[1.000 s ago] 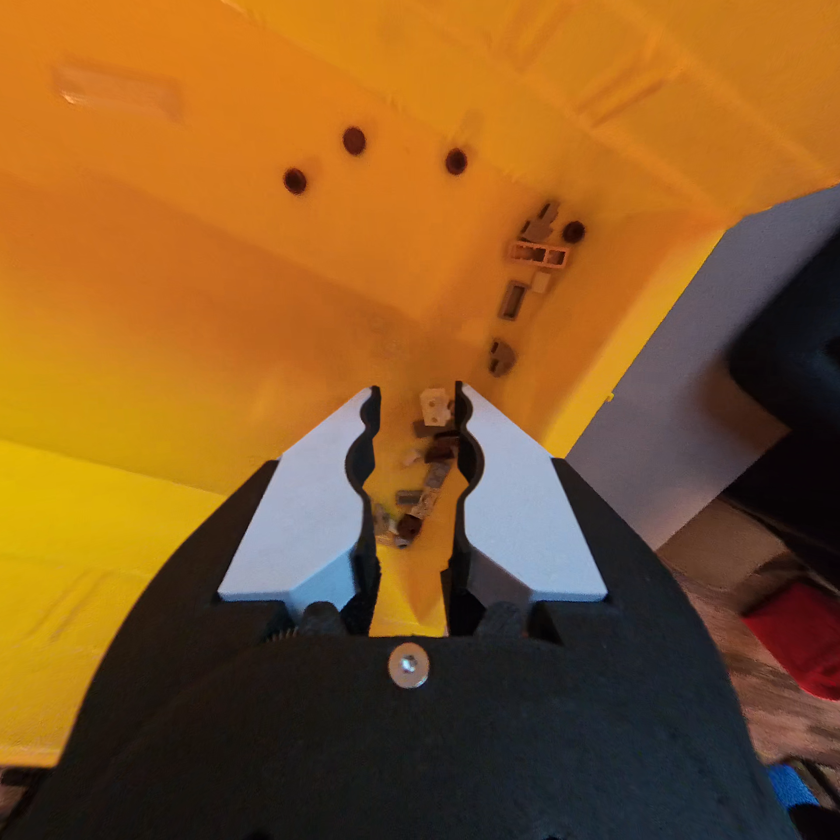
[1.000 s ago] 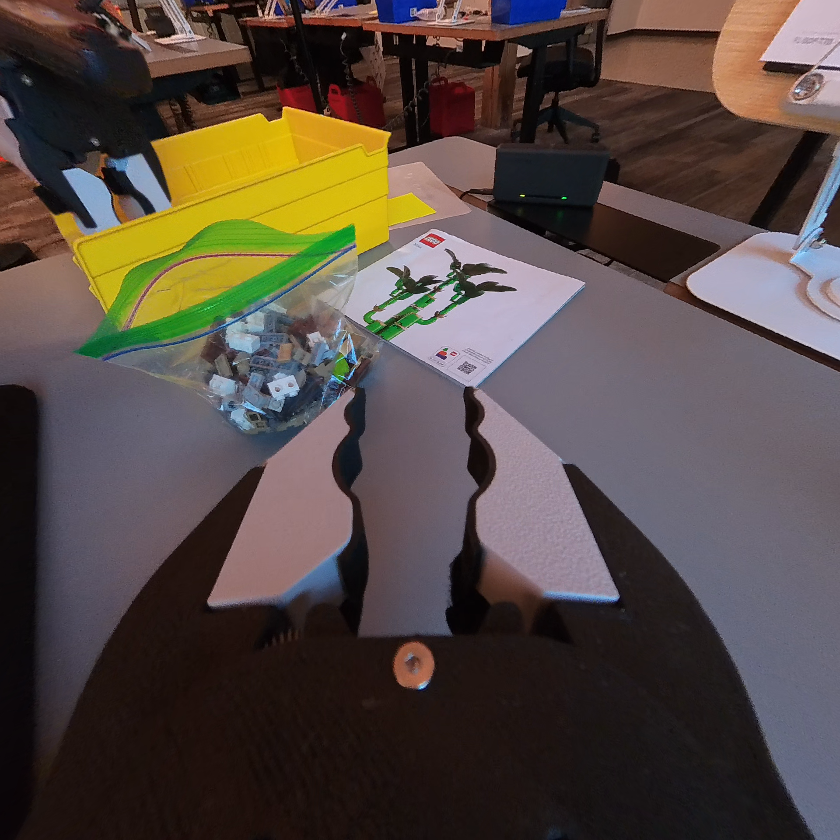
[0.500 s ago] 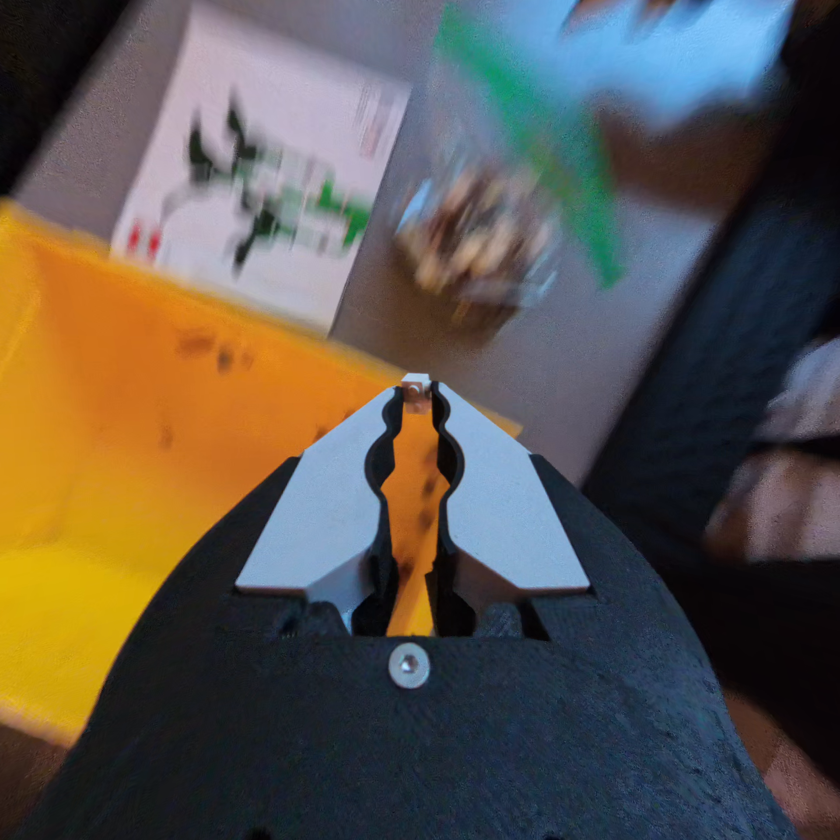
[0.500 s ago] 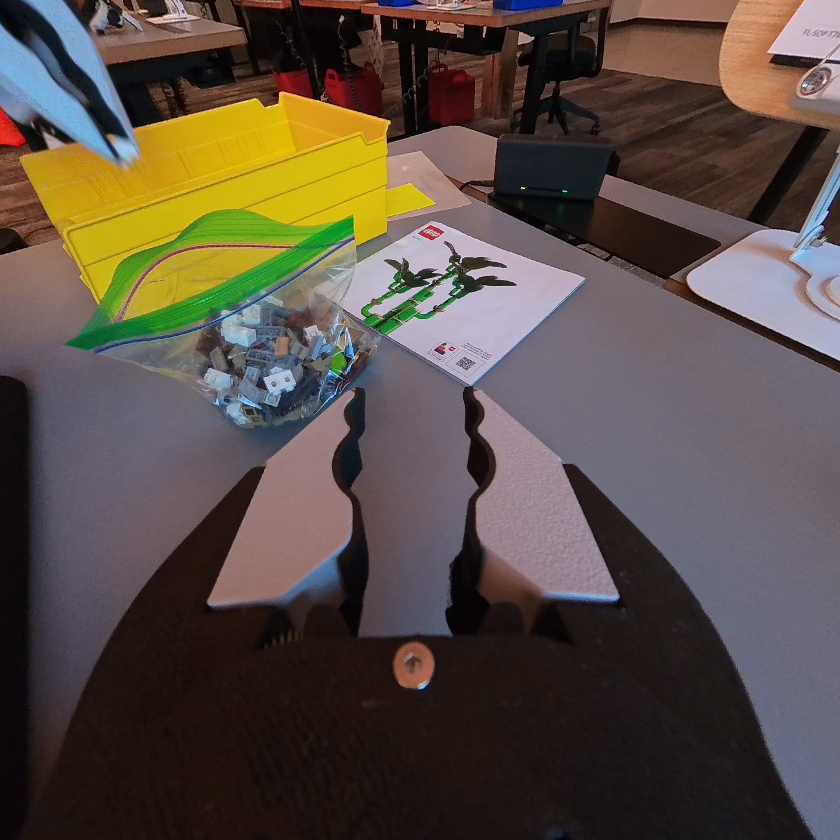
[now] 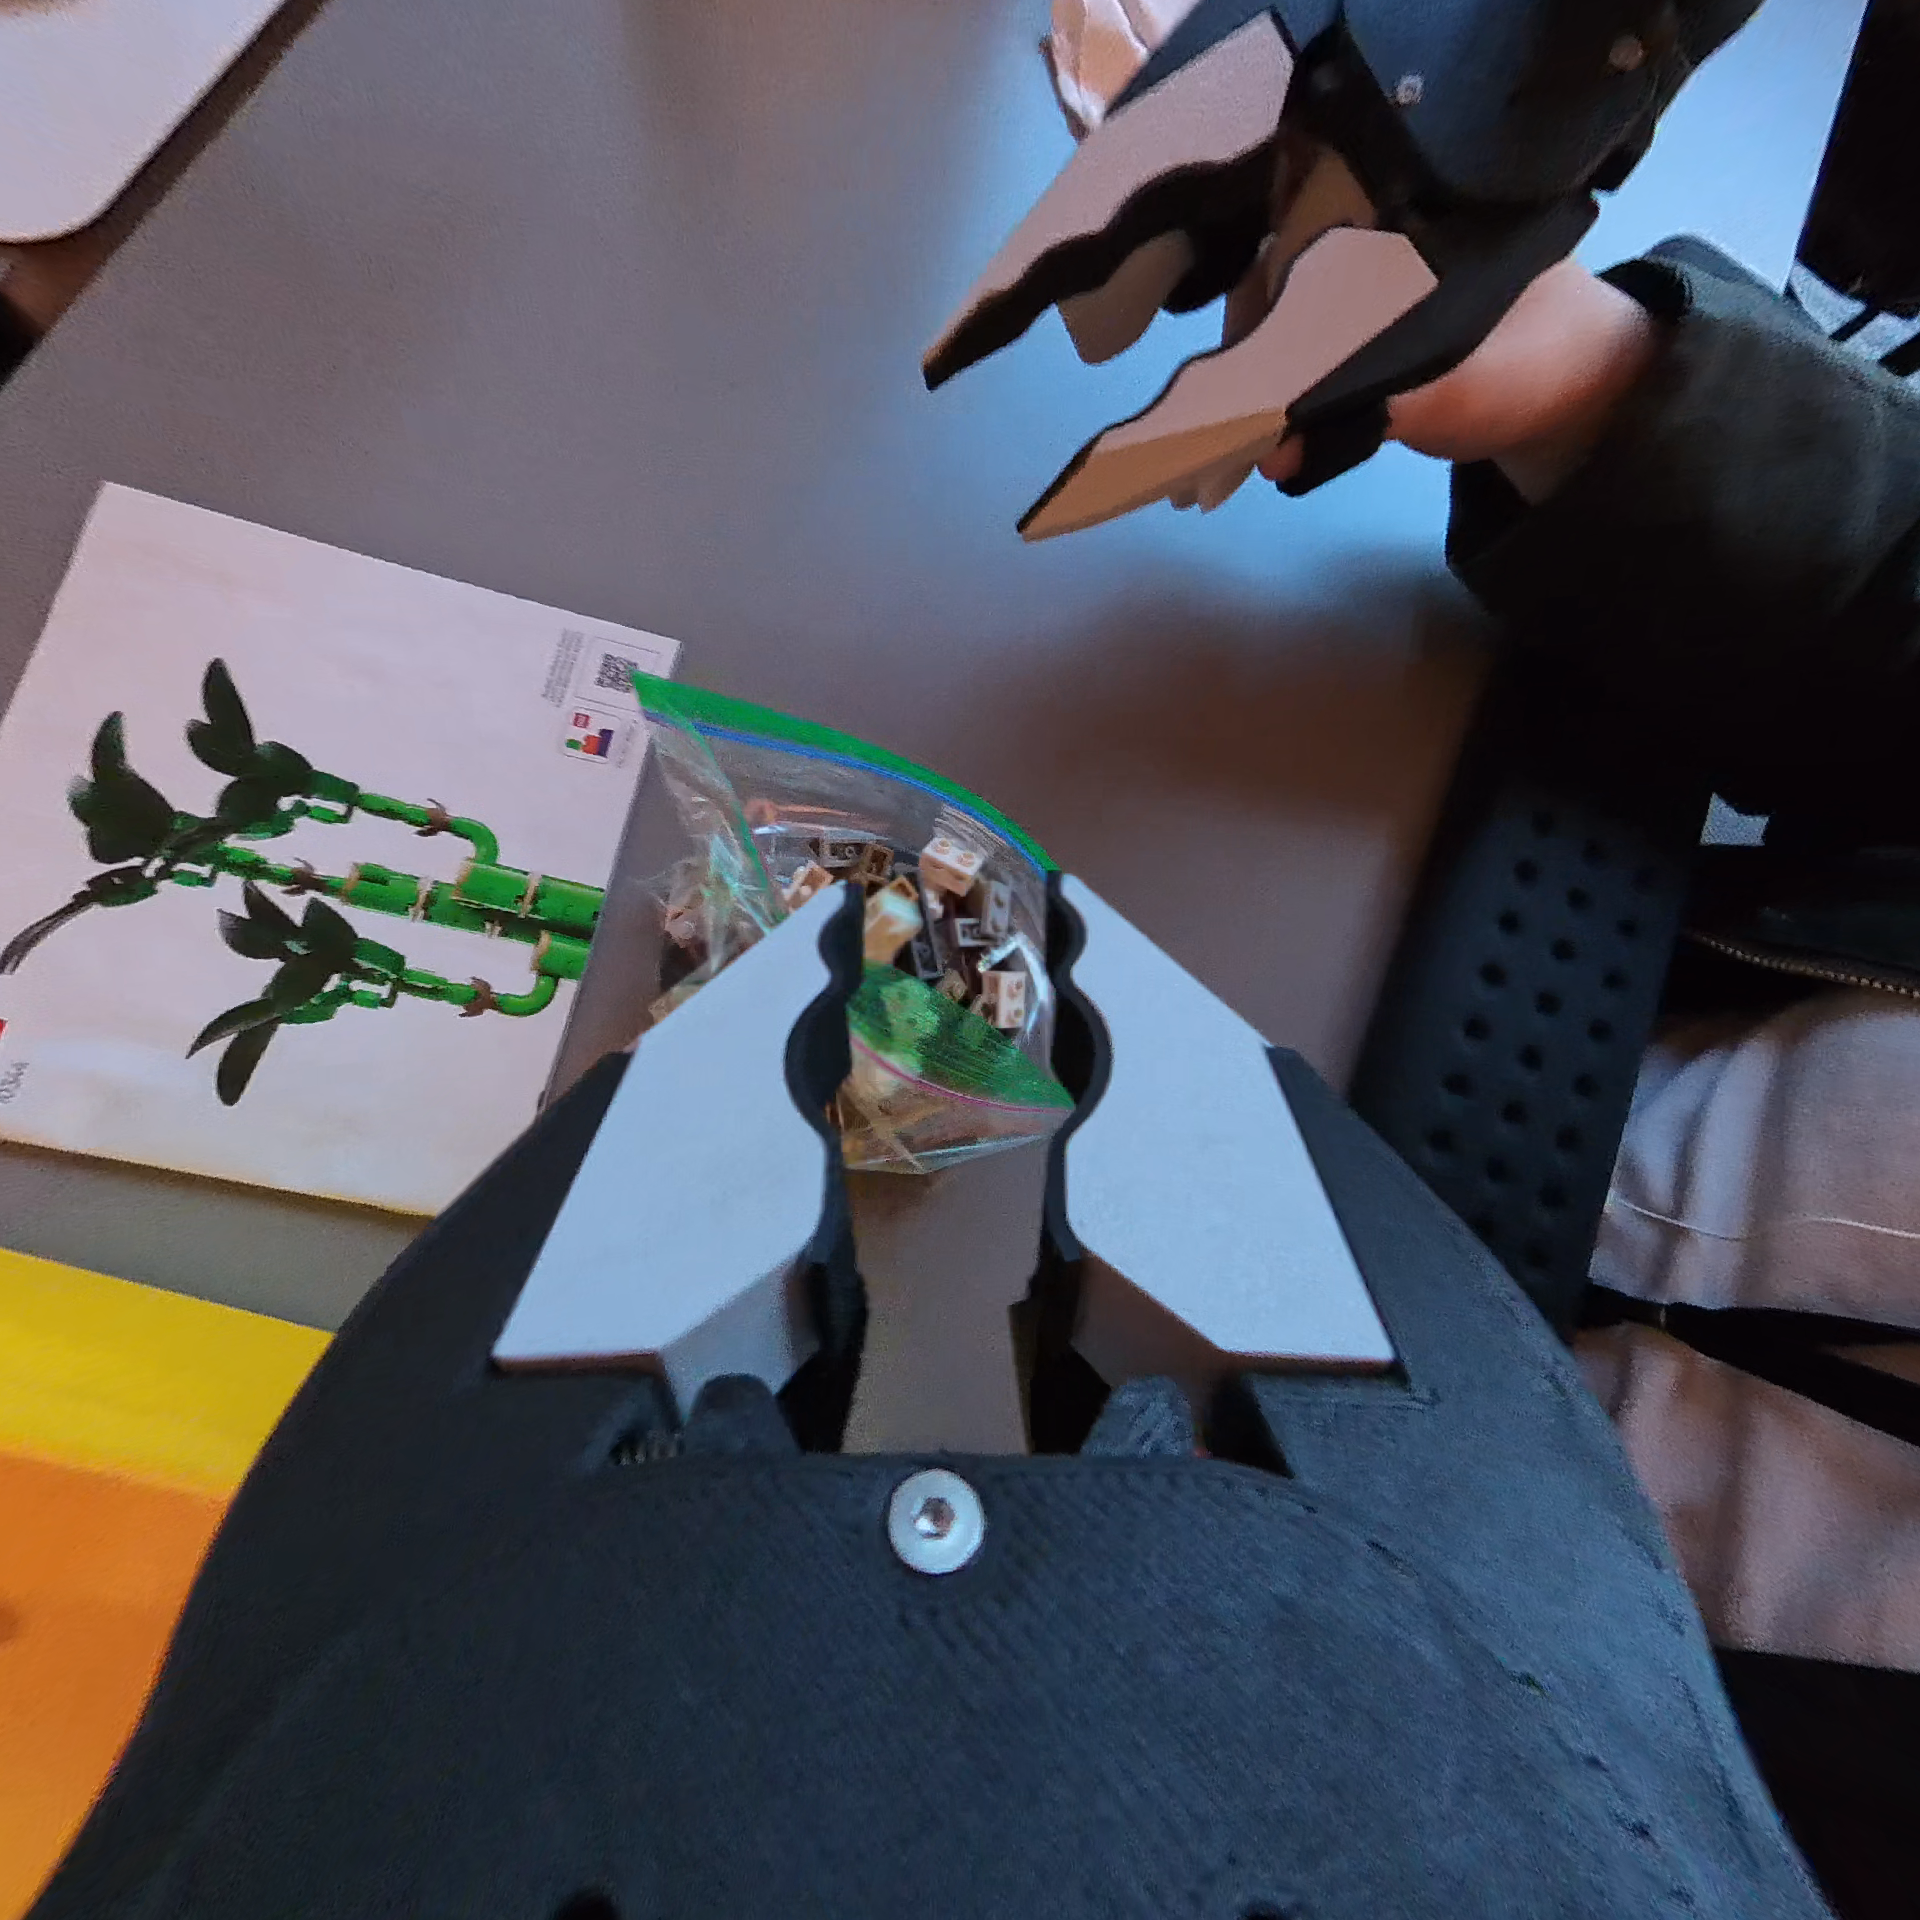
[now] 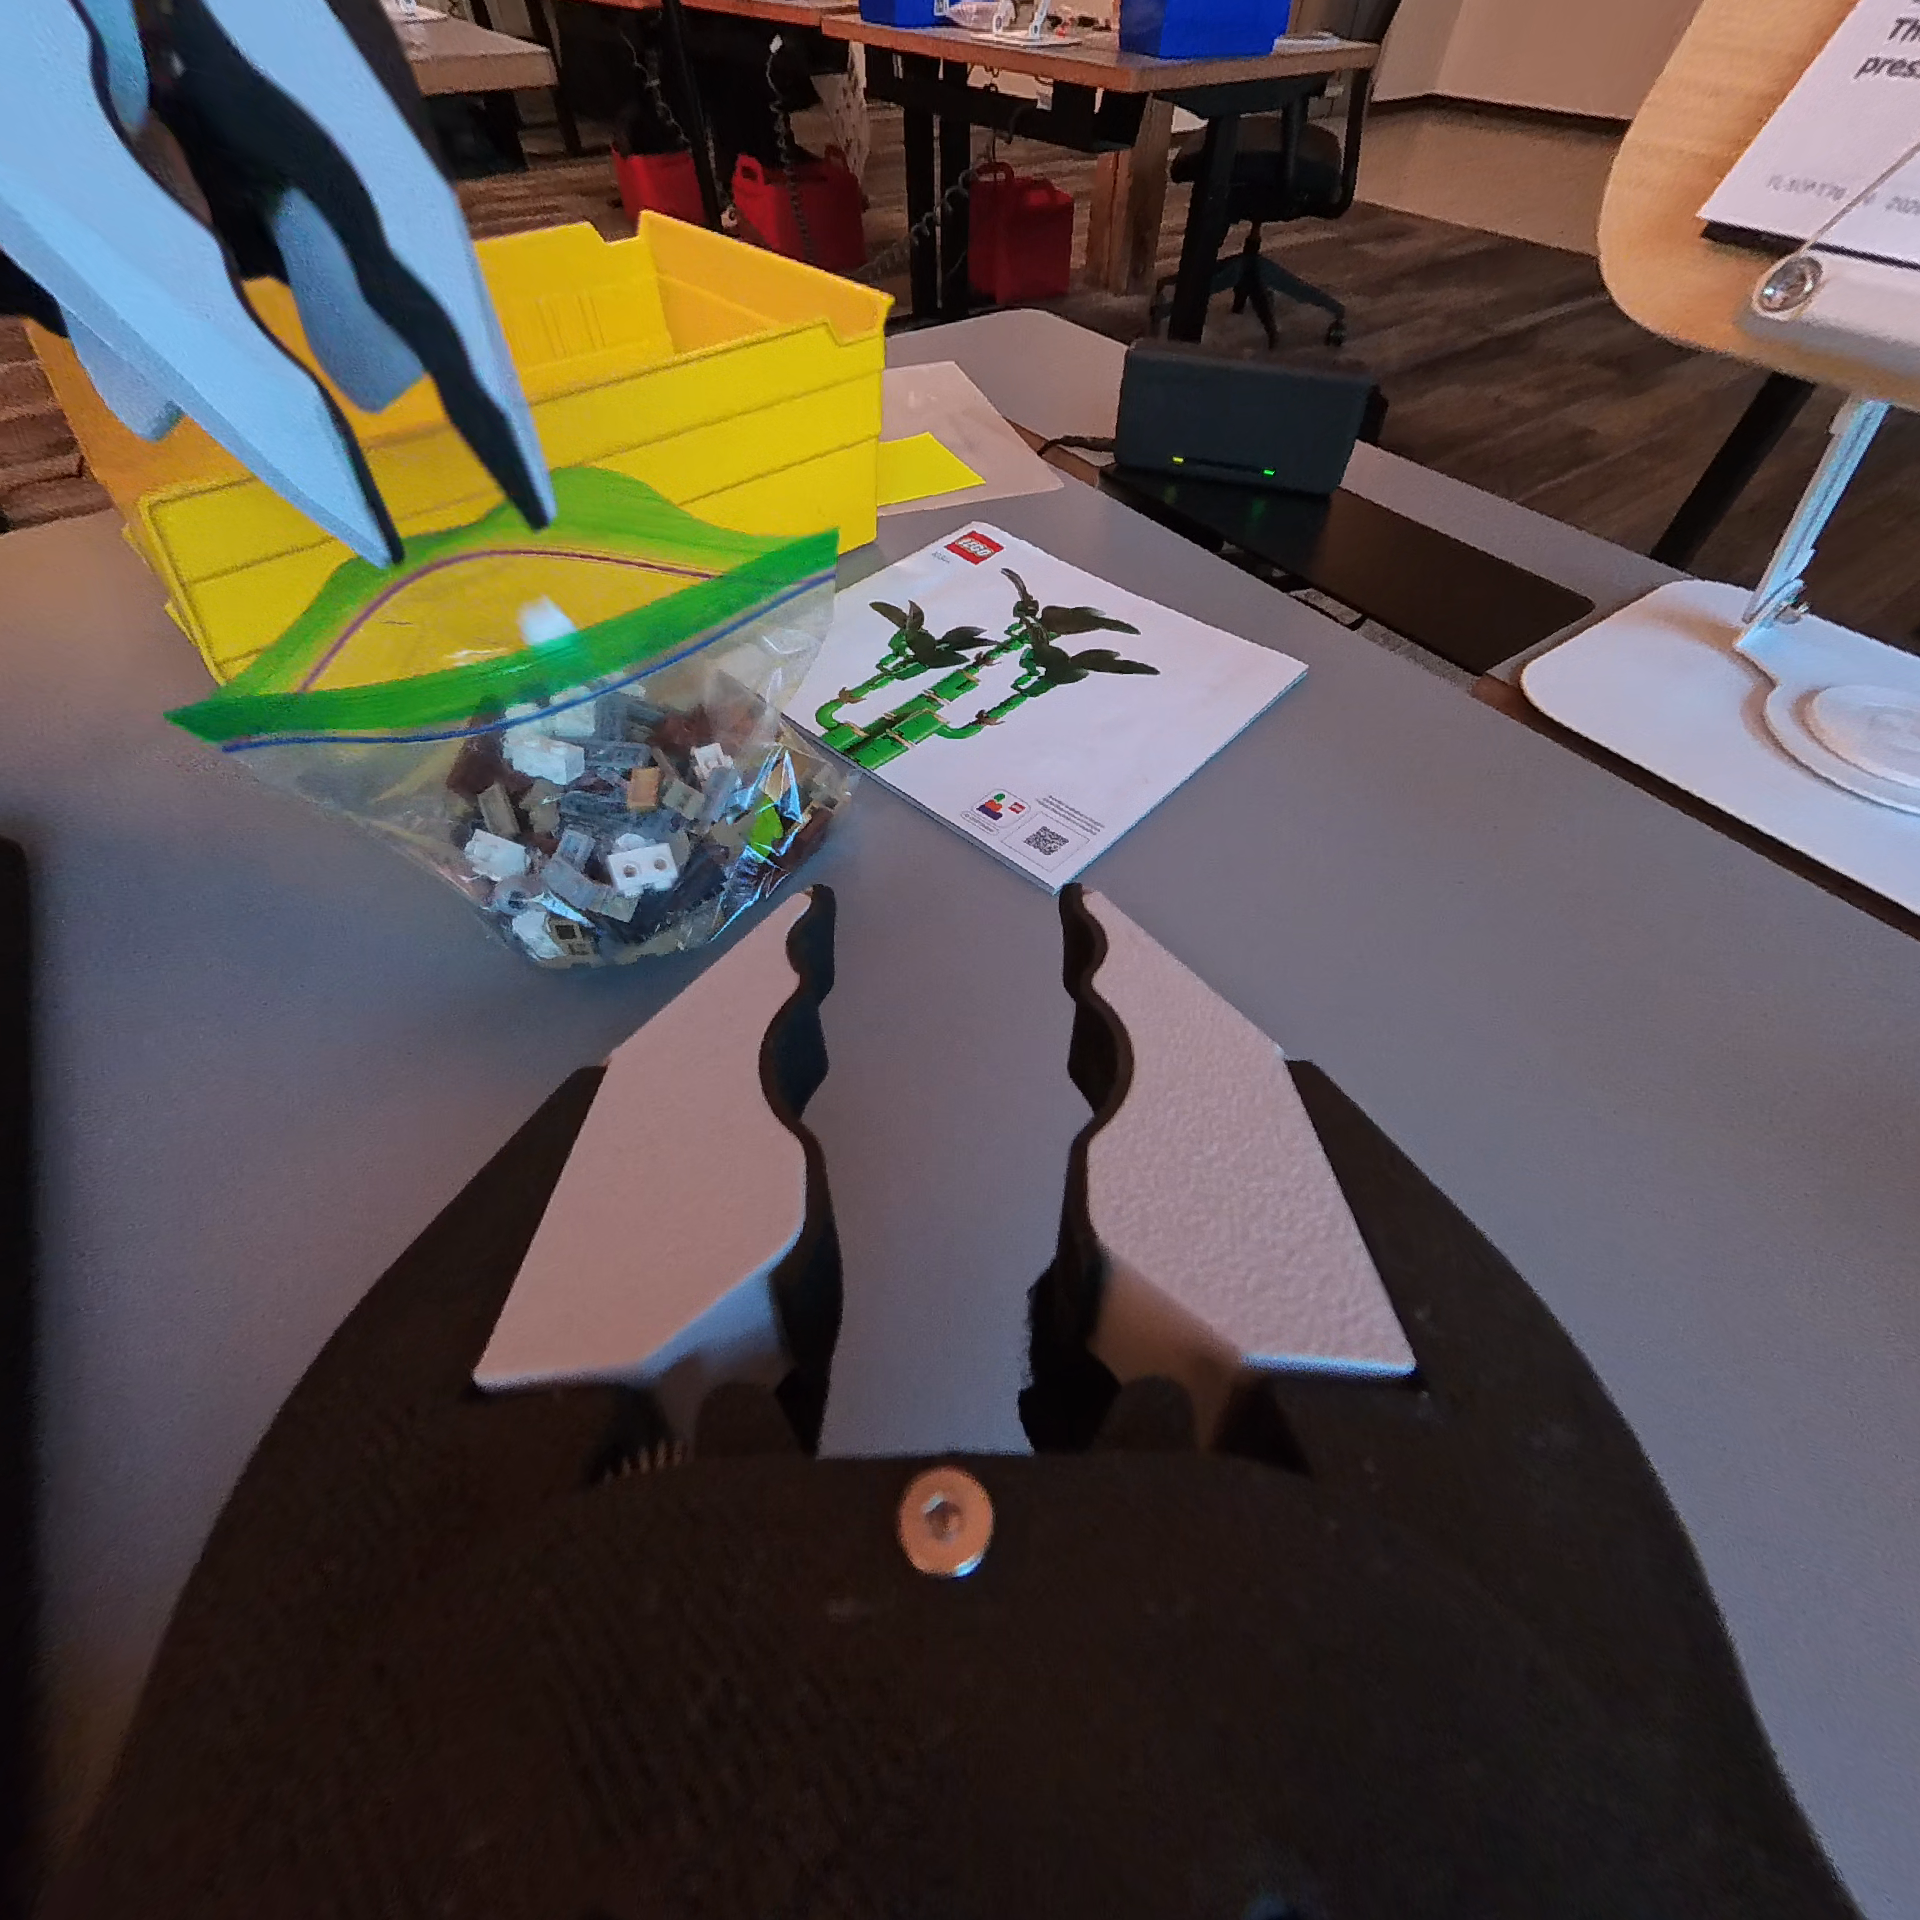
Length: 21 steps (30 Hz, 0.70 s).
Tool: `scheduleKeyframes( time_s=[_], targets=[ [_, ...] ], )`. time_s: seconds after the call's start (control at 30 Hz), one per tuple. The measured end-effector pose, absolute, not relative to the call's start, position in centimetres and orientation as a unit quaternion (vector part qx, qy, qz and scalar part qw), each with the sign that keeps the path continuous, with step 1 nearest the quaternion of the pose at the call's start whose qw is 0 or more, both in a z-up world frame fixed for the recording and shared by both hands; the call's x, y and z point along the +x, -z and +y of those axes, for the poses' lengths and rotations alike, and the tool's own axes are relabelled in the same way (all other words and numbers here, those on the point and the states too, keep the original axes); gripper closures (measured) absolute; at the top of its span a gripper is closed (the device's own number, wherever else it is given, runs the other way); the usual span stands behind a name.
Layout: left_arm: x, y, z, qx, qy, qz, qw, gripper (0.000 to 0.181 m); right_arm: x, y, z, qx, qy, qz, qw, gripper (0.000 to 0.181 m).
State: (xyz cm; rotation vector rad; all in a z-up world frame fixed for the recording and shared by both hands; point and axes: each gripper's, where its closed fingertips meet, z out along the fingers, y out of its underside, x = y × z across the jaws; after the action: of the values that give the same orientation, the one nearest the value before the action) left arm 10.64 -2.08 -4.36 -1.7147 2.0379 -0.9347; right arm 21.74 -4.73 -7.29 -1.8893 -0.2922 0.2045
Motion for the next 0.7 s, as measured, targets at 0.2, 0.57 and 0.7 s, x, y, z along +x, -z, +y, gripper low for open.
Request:
scheduleKeyframes(
  time_s=[0.2, 0.57, 0.7],
  targets=[
    [7.0, -1.9, 2.0, -0.601, 0.369, 0.668, 0.238, 0.149, 21.8, 7.1, -4.8, -0.804, -0.086, -0.124, 0.575, 0.138],
    [-7.5, 13.5, 10.7, -0.685, 0.122, 0.715, 0.075, 0.159, 21.7, 7.6, -4.6, -0.809, -0.084, -0.126, 0.568, 0.138],
    [-8.0, 15.8, 10.6, -0.686, 0.097, 0.719, 0.059, 0.161, 22.0, 7.8, -4.6, -0.81, -0.087, -0.116, 0.568, 0.138]
  ],
)
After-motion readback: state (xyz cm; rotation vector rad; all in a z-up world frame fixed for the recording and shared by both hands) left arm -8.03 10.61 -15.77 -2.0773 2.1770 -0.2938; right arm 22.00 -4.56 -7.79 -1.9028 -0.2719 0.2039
